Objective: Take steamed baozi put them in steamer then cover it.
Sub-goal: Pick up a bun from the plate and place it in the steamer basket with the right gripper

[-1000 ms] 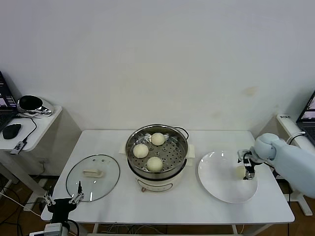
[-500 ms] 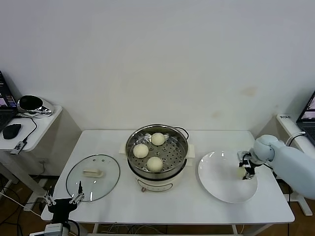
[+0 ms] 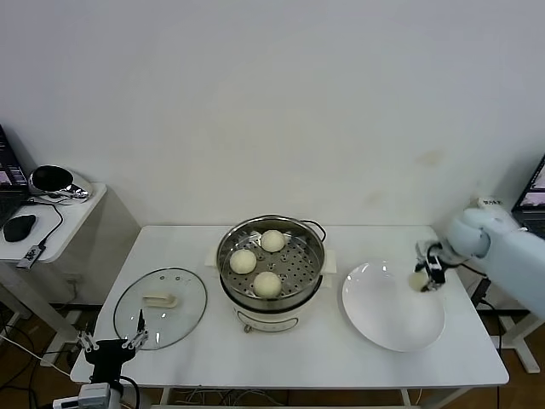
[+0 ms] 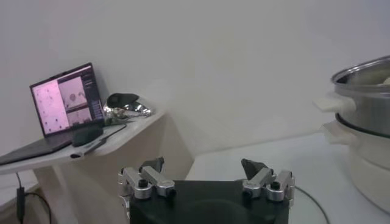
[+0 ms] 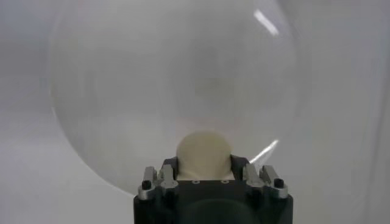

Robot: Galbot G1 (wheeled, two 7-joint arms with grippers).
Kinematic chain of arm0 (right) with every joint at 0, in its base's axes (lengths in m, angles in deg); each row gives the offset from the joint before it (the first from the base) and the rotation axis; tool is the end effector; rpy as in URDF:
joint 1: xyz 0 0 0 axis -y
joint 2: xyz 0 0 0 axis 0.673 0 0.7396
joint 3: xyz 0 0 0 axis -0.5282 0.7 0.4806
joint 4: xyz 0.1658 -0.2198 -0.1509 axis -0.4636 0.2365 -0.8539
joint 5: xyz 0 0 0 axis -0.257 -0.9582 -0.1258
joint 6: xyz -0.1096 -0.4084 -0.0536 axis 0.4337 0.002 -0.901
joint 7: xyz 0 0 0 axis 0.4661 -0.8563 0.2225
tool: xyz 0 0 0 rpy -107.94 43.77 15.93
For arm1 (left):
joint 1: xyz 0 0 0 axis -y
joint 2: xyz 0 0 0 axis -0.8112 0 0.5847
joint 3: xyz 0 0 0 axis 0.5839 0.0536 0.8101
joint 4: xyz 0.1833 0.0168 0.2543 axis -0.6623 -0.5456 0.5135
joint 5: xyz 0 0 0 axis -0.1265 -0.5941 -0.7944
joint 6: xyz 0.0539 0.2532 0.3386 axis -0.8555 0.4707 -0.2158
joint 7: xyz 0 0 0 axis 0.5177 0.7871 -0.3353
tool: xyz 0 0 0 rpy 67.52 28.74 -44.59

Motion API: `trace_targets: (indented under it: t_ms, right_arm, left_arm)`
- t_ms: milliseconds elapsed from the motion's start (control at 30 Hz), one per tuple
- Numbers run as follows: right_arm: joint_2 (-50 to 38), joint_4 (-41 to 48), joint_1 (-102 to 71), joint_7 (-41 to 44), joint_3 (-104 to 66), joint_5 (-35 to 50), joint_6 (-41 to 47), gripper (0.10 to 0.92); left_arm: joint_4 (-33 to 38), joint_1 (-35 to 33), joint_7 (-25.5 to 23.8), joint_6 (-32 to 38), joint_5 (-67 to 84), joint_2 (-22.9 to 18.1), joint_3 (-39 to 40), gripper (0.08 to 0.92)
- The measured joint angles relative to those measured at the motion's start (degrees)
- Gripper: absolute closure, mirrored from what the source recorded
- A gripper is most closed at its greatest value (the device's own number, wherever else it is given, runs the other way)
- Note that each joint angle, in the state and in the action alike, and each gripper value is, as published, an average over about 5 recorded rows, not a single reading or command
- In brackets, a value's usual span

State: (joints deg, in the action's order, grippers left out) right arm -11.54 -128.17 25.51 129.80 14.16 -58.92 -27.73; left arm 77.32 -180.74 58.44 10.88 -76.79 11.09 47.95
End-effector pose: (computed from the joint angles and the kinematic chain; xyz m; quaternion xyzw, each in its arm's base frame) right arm 0.5640 -0.1242 -0.1314 0.4443 -0.5526 0.5797 0.4015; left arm 0.2423 0.0828 -0.2928 0.1111 -0.9805 -0.1397 0.0821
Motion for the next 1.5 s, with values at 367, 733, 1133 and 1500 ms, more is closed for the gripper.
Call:
trace_targets:
  t_ms: [367, 733, 1133, 1500]
  right_arm:
    - [9.33, -6.73, 23.20, -3.77, 17.09, 19.45, 6.58, 0.457]
    - [24.41, -5.93, 26.72, -11.54, 23.04, 33.68, 17.01, 0.448]
    - [32.29, -2.39, 22.24, -15.97, 25.44, 37.43, 23.77, 0.448]
    - [32.97, -0.63, 18.59, -17.37, 25.32, 36.23, 25.83, 0.448]
  left_arm:
    - [-0.95, 1.52, -0.11, -0.32, 0.01, 0.08, 1.32, 0.177]
    - [-1.37, 1.84, 0.06, 0.09, 0.11, -0.84, 0.74, 0.177]
    - [-1.32, 1.34, 0.41, 0.94, 0.27, -1.17, 0.33, 0.177]
    - [-1.20, 1.30, 0.43, 1.01, 0.25, -1.33, 0.42, 0.177]
